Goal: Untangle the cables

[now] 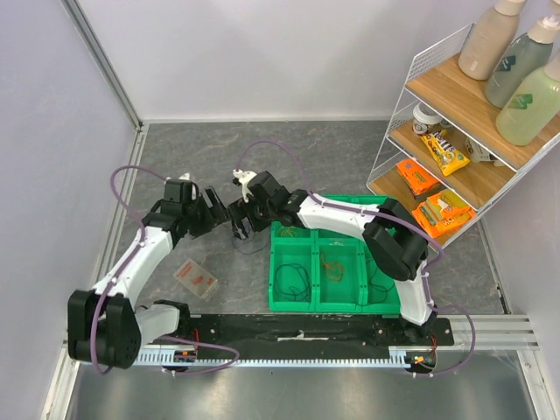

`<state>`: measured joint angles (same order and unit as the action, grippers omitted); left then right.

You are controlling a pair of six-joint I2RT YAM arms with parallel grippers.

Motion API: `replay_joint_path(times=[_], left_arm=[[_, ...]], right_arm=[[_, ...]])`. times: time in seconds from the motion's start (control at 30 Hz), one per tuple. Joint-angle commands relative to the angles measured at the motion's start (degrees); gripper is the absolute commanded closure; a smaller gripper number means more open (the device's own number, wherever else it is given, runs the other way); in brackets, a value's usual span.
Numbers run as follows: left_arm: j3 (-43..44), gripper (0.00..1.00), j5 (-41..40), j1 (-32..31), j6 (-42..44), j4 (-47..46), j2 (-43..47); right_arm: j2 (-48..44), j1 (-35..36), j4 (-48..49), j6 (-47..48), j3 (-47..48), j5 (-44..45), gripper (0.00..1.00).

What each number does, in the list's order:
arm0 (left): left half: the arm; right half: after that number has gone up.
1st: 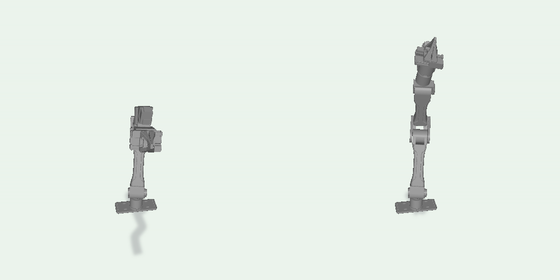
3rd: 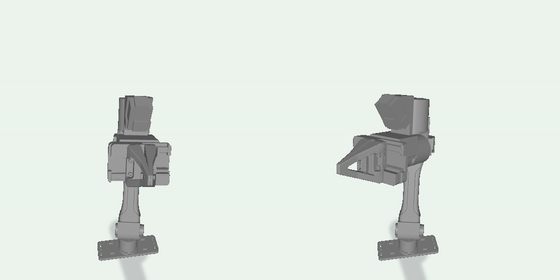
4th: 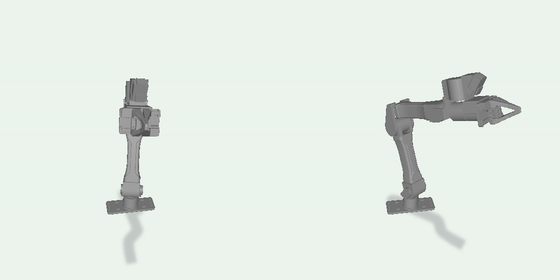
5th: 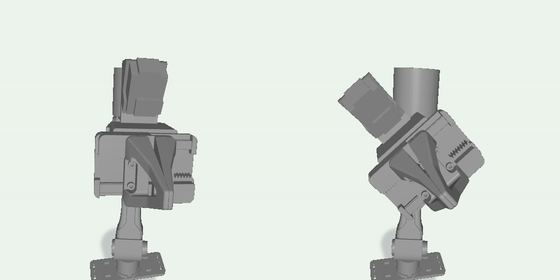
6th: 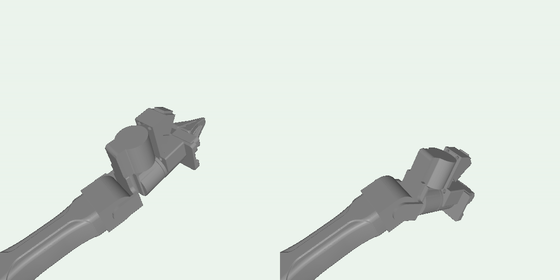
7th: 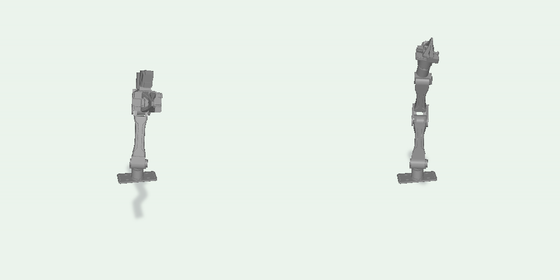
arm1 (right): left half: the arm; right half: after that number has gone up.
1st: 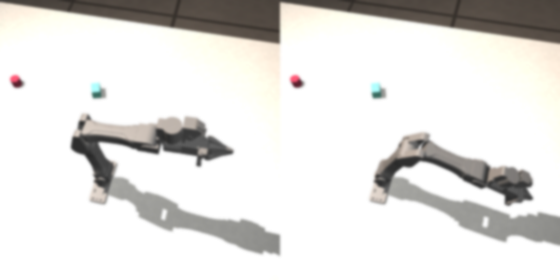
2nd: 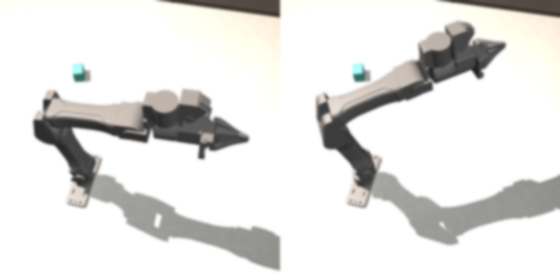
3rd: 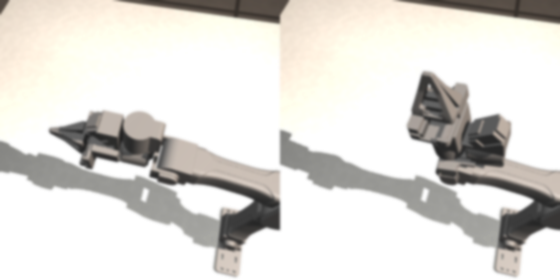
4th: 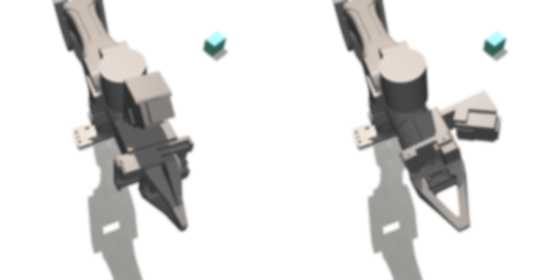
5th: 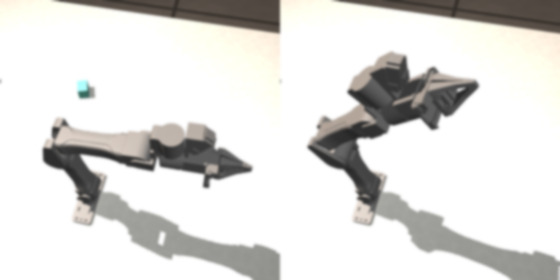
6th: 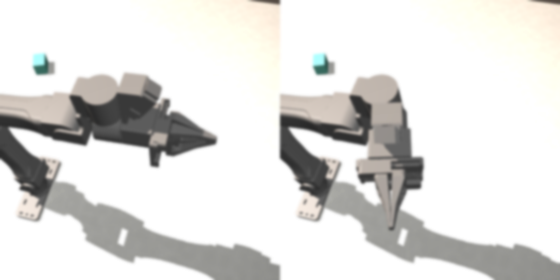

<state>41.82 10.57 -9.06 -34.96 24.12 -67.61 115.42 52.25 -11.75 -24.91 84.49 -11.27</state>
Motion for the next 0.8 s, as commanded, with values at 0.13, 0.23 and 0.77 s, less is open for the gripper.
replay_joint_path(times=[0.13,0.23,0.77], left_arm=[[3.26,0.07,-8.36,0.45,0.24,5.05,12.06],[3.36,0.09,-12.13,0.36,0.16,6.55,16.27],[-0.52,0.20,-17.95,0.53,-0.11,6.64,31.66]], right_arm=[[5.68,4.87,-5.03,-8.92,7.26,22.22,0.02],[10.43,6.63,-9.51,-10.95,12.70,27.77,0.06],[3.64,9.89,-13.57,-1.66,14.06,38.60,1.00]])
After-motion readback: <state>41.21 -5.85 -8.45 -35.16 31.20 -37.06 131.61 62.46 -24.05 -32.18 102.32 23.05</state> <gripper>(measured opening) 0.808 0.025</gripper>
